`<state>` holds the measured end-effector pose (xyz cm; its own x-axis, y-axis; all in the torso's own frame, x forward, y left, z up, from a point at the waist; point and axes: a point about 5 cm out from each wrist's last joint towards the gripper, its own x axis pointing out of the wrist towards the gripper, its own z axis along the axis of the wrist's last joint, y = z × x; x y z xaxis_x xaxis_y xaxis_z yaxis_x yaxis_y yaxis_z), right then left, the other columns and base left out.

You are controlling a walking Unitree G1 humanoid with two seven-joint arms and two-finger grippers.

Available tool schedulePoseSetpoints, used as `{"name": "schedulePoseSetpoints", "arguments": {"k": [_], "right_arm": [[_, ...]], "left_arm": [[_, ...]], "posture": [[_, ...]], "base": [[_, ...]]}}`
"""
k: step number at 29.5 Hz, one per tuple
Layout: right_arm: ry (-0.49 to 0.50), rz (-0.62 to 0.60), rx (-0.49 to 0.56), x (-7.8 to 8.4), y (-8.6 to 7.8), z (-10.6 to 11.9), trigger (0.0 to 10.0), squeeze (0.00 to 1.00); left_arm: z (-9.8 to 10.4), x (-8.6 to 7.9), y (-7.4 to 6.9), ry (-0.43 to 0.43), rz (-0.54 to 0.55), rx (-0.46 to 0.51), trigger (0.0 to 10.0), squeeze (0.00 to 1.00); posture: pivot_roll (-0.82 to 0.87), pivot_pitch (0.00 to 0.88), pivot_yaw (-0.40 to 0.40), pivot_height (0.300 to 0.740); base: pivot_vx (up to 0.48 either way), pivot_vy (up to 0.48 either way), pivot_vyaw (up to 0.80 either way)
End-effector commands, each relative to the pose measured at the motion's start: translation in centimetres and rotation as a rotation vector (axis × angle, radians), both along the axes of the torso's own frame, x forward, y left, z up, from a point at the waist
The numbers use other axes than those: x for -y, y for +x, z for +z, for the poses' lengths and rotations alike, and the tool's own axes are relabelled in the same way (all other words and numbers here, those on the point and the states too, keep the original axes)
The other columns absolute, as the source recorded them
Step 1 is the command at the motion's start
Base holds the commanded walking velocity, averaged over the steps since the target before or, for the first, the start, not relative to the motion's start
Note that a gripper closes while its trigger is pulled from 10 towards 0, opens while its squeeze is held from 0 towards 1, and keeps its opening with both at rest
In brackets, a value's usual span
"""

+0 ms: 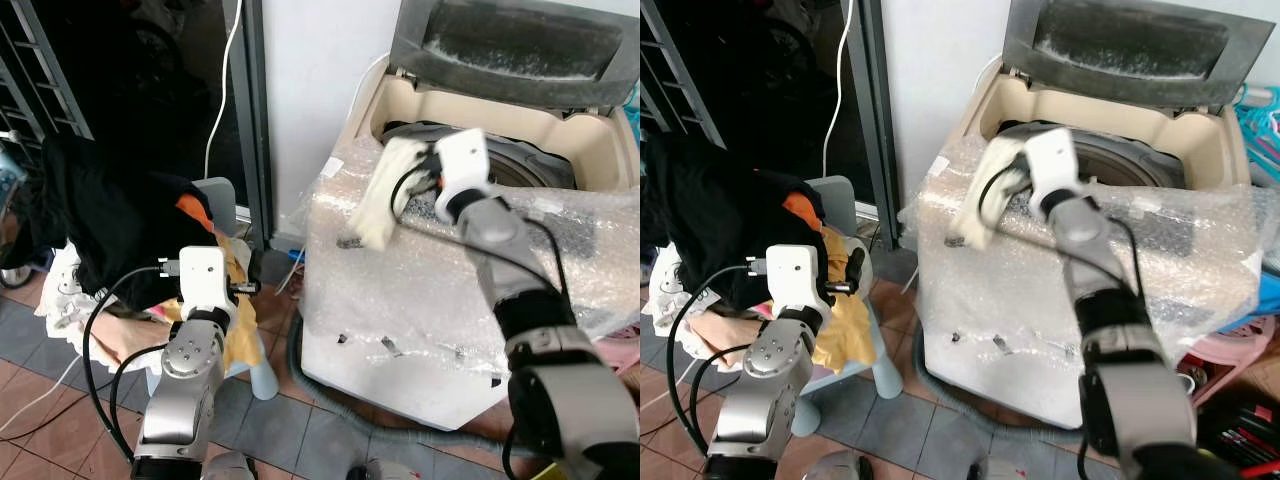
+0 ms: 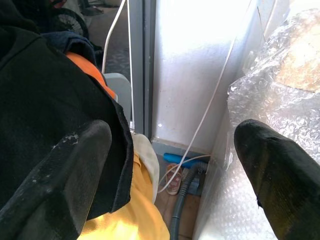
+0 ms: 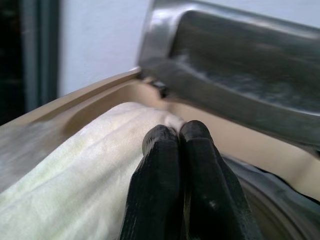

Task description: Clothes washing

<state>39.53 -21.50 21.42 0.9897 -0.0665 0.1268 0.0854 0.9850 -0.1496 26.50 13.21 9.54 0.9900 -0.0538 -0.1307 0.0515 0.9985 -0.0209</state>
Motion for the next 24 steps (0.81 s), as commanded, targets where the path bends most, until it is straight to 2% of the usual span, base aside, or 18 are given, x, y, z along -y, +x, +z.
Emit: {"name": "schedulePoseSetpoints", "arguments": {"k": [1,2,3,5,7,8,9,15,16,19,21,22,24], "right_arm": [[0.058,-0.081,-0.004,1.3,0.0,0.3,0.0,0.00],[0.046,-0.054,-0.017,1.5,0.2,0.5,8.9,0.00],[-0.024,-0.030,-0.027,1.2,0.2,0.5,10.0,0.00],[-0.118,0.016,-0.032,0.5,0.2,0.4,10.0,0.00],[-0.121,0.039,-0.029,0.3,0.2,0.4,10.0,0.00],[-0.139,0.087,0.001,-0.2,0.0,0.4,10.0,0.12],[-0.143,0.100,0.017,-0.3,-0.2,0.5,10.0,1.00],[-0.205,0.200,0.027,-1.1,-0.8,0.1,10.0,1.00],[-0.239,0.257,0.038,-1.6,-1.5,-0.2,10.0,1.00],[-0.268,0.283,0.052,-1.9,-2.1,-0.4,10.0,1.00],[-0.261,0.309,0.139,-2.7,-4.0,-0.2,10.0,1.00],[-0.261,0.309,0.139,-2.7,-4.0,-0.2,10.0,1.00],[-0.226,0.294,0.163,-3.0,-5.3,-0.5,10.0,1.00]], "left_arm": [[0.0,0.1,0.2,0.005,-0.002,-0.001,10.0,0.00],[0.0,0.1,0.2,0.005,-0.002,-0.001,10.0,0.00],[0.0,0.1,0.2,0.005,-0.002,-0.001,10.0,0.00],[0.0,0.1,0.2,0.006,-0.003,-0.001,10.0,0.00],[0.0,0.1,0.3,0.006,-0.003,-0.001,10.0,0.00],[0.0,0.1,0.3,0.007,-0.004,0.000,10.0,0.00],[0.0,0.1,0.3,0.007,-0.004,0.001,10.0,0.00],[0.0,0.0,0.5,0.024,0.004,0.005,10.0,0.00],[0.1,-0.2,0.7,0.074,0.012,0.017,10.0,0.00],[0.4,-0.2,0.8,0.123,0.002,0.044,10.0,0.00],[1.5,-0.3,1.0,0.176,-0.015,0.110,10.0,0.00],[1.5,-0.3,1.0,0.176,-0.015,0.110,10.0,0.00],[1.9,-0.3,1.0,0.201,-0.022,0.133,10.0,0.00]], "posture": [[-0.03,0.000,-0.033,0.740],[-0.03,0.000,-0.032,0.740],[-0.03,0.000,-0.031,0.740],[-0.03,0.000,-0.029,0.740],[-0.03,0.000,-0.028,0.740],[-0.04,0.000,-0.023,0.740],[-0.04,0.000,-0.023,0.740],[-0.04,0.000,-0.007,0.740],[-0.04,0.000,0.011,0.740],[-0.04,0.000,0.020,0.740],[-0.04,0.000,0.041,0.740],[-0.04,0.000,0.041,0.740],[-0.04,0.000,0.048,0.740]], "base": [[0.000,0.000,0.00],[0.000,0.000,0.00],[0.000,0.000,0.00],[0.000,0.000,0.00],[0.000,0.000,0.00],[0.000,0.000,0.00],[0.000,0.000,0.00],[0.000,0.000,0.00],[0.000,0.000,0.00],[0.000,0.000,0.00],[0.000,0.000,0.00],[0.000,0.000,0.00],[0.000,0.000,0.00]]}}
